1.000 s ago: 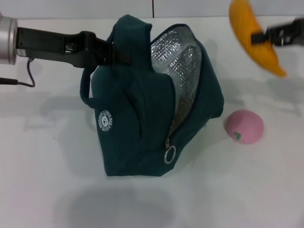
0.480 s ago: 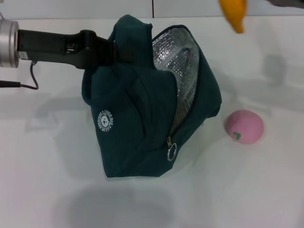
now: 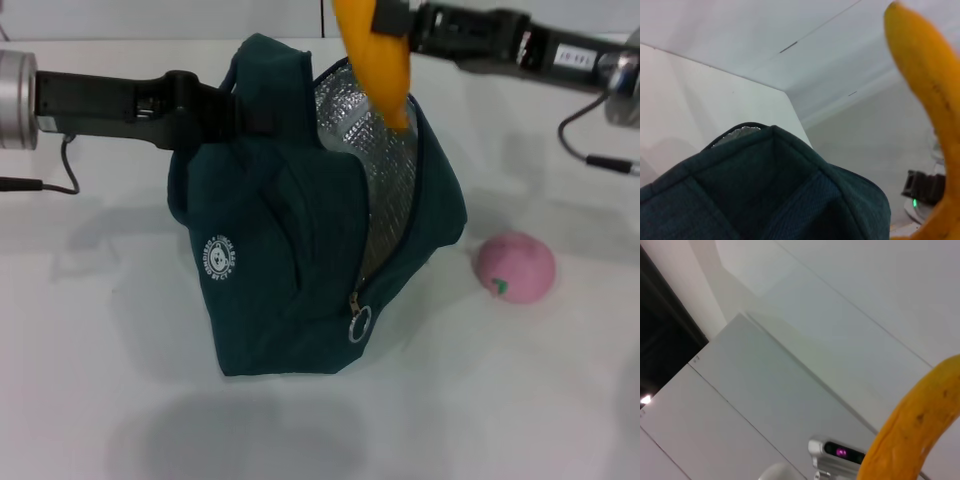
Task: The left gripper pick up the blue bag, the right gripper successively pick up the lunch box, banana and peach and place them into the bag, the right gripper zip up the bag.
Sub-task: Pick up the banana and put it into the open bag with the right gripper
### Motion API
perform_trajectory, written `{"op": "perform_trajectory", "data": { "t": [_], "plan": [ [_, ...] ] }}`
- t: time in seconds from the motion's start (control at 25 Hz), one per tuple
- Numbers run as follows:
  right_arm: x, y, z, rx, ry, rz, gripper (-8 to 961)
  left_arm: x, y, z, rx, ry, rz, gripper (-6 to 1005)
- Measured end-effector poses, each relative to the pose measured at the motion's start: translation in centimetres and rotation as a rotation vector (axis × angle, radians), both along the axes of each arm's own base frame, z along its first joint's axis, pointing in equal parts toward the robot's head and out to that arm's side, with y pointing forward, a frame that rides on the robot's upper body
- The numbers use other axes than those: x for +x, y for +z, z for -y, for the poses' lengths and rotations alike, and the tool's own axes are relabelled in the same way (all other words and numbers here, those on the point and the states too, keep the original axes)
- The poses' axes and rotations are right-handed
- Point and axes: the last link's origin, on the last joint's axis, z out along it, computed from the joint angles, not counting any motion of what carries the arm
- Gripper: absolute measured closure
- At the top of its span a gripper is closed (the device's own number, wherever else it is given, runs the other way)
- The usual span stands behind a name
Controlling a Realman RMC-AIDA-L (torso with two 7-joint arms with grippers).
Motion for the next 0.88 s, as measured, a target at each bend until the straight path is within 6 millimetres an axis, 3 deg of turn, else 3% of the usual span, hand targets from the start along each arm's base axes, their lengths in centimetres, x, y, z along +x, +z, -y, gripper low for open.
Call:
{"op": "perform_trajectory", "data": {
  "t": [0.48,0.88],
  "plan": [
    [2.1,-3.3,1.6,-0.008,-0.001,0.078,453,-0.2,0.0,0.1,0.003,0.001,0.001,960],
    [4.1,-3.9,2.5,0.042,0.004,0.124,438,-0.3,0.1,0.2,0.004,0.004,0.000,959]
  ]
}}
